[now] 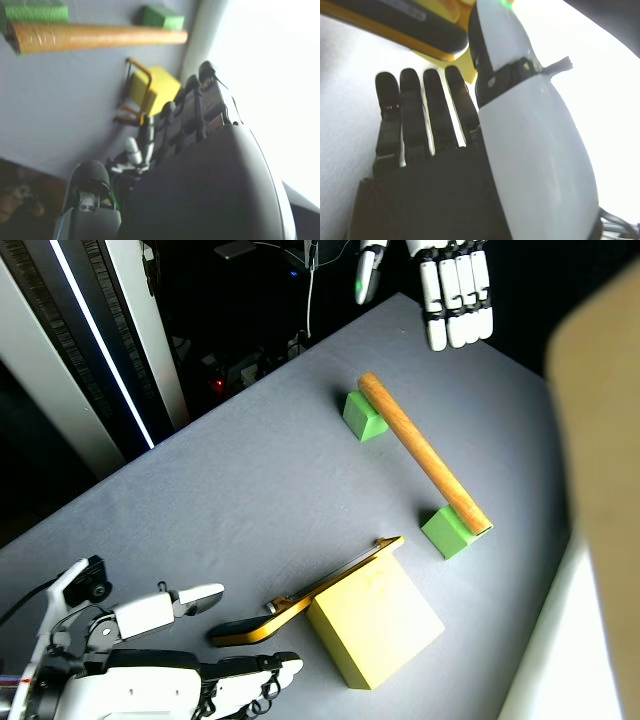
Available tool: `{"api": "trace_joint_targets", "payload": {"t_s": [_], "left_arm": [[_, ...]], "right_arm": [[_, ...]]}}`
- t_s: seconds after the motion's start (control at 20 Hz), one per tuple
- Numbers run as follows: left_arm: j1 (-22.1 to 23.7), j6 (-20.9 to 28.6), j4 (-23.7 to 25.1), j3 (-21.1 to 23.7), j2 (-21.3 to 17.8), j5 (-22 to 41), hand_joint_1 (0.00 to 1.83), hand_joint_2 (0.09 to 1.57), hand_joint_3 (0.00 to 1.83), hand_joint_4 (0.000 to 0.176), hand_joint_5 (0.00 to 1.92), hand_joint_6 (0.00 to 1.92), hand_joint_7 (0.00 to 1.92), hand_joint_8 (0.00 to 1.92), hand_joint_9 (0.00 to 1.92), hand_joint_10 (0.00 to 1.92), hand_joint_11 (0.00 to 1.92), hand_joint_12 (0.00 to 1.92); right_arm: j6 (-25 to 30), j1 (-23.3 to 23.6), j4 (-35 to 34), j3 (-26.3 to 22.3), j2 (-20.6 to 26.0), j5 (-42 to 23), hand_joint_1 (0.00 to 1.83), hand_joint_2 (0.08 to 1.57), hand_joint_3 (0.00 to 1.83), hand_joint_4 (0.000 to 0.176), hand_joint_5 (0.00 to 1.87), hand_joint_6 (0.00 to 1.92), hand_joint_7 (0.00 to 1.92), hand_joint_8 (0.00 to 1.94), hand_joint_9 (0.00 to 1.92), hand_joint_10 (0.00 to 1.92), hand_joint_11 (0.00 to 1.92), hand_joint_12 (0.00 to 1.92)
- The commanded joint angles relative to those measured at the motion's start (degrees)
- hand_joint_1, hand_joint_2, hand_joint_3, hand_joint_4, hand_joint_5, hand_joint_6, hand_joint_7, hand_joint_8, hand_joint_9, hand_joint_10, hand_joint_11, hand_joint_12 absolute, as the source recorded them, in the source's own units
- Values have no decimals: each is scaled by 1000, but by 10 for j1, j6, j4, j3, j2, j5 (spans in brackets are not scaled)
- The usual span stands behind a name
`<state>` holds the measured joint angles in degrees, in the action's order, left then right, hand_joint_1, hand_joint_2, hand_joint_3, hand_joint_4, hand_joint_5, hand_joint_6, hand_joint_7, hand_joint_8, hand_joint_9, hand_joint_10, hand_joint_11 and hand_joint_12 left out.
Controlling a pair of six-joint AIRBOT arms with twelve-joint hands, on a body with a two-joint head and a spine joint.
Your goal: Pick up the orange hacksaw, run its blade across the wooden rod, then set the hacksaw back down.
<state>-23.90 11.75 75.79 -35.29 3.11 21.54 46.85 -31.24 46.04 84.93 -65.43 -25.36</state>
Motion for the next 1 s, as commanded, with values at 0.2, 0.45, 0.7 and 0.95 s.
{"api": "trace_joint_targets", "payload": {"t_s": [0.2,0.45,0.7,0.95], "left_arm": [[-34,46,98,-23,4,128,1,1253,1,0,11,3,29,4,34,4,0,183],[-70,46,111,-15,23,113,22,1253,0,0,18,3,46,6,56,7,0,214],[-121,61,132,-12,54,75,1,1250,0,0,15,1,59,1,62,2,0,277],[-146,62,107,-9,81,4,2,1251,2,0,4,0,35,1,50,1,0,233]], "right_arm": [[-3,18,-25,2,-14,-20,821,1160,8,0,146,0,165,0,236,0,0,840],[-8,30,-25,5,-31,-1,849,1156,4,0,154,0,159,4,227,3,0,797],[-17,37,-25,11,-48,12,809,1185,8,0,174,2,193,2,260,3,0,852],[-25,43,-25,17,-61,22,754,1190,8,0,170,2,200,2,266,1,0,859]]}}
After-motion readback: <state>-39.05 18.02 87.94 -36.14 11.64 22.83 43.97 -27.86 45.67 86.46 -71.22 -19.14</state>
